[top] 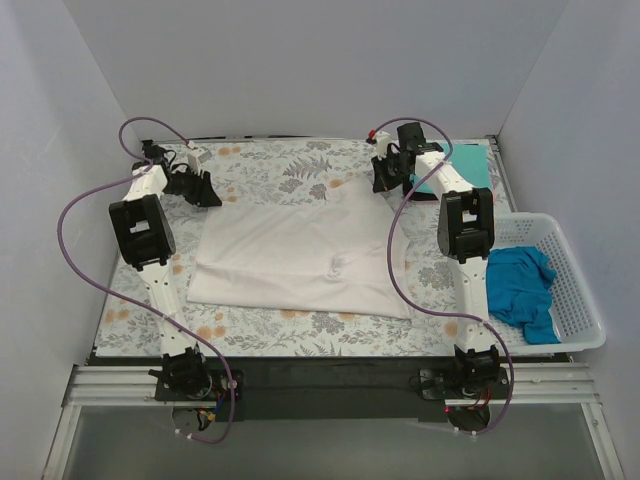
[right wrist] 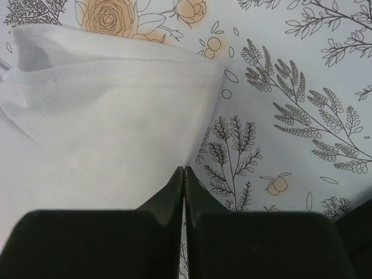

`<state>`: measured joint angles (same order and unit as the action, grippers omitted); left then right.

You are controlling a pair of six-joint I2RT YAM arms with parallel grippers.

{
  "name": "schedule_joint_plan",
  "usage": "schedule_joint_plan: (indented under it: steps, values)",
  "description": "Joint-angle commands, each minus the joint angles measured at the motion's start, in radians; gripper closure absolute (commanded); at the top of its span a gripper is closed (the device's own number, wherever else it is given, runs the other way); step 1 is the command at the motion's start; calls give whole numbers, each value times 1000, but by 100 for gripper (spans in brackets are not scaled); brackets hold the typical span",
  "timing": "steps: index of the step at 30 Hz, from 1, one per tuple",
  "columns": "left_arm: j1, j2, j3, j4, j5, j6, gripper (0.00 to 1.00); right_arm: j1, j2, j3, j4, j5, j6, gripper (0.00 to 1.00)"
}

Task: Fold and stack the t-shirts
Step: Fold the tshirt

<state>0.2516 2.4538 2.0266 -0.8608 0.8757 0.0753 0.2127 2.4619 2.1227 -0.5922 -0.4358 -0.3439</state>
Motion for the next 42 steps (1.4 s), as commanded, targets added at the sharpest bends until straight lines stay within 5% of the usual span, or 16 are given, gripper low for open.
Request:
schedule_joint_plan:
  steps: [1,3,4,7,17,42]
  values:
    - [-2,16,17,-49,20,47,65,5,6,51,20,-32,-10,99]
    - [-2,14,11,-35,13,35,75,5,6,59,19,-32,-10,99]
    - [-2,-2,-2,9,11,9,91,5,5,66,20,-32,-12,99]
    - [-2,-33,-32,77,8,-9,100,5,-7,77,19,-34,-12,99]
    - [14,-160,-138,141,81,30,100,-12,-139,4,15,-96,-7,99]
    - [152,-533,-529,-29,232,552,100,-10,-649,-509,-73,-181,-60,99]
